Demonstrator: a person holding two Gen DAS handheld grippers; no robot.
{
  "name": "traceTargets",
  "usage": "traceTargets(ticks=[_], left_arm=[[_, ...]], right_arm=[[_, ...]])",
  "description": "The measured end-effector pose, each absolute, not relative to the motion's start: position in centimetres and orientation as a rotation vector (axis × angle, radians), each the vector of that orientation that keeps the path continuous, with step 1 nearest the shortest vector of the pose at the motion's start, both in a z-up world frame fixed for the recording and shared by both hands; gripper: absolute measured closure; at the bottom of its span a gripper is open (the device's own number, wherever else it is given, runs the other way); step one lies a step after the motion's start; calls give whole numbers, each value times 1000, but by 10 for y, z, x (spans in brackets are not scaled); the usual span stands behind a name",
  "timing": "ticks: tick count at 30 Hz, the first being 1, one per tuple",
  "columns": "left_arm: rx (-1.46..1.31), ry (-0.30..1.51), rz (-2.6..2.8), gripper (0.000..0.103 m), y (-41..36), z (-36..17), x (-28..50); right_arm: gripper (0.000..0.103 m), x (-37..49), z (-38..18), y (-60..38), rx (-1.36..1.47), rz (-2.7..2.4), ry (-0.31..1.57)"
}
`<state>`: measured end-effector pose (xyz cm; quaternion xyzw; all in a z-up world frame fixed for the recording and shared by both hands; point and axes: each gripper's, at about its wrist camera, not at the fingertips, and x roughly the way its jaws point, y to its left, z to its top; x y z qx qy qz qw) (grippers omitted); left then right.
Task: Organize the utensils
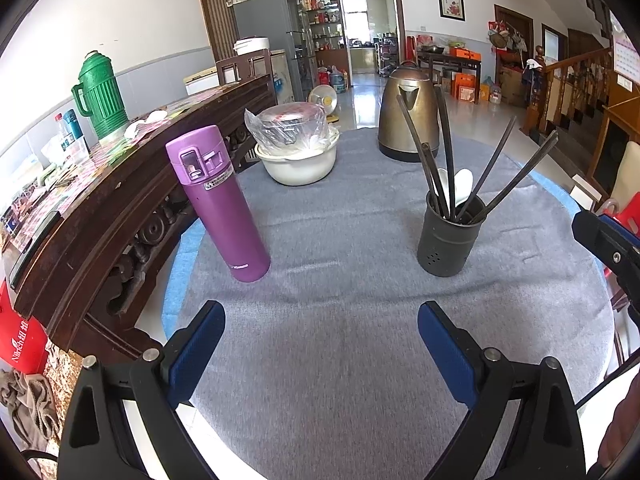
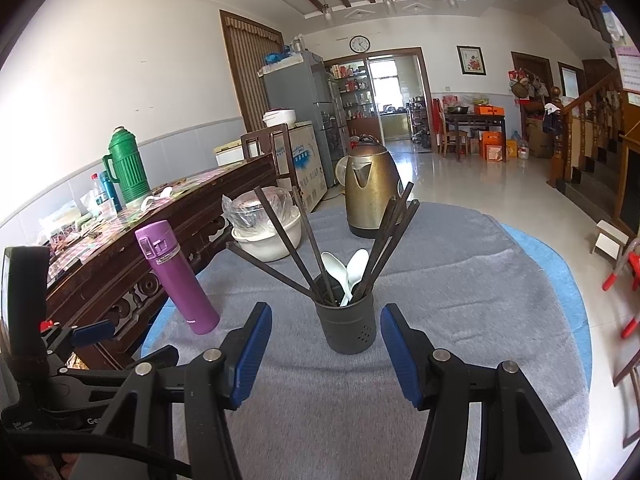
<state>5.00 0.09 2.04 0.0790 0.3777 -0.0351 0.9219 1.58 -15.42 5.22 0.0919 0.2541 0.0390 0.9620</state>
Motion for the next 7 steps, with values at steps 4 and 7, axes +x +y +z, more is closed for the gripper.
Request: traceTargets(ticks=[4,7], left_arm=[[167,782,-75,6,-2,16,57],[152,800,-73,6,0,7,68]], right_arm=[[42,21,49,-158,190,74,521],[42,27,44,-164,199,58,533]])
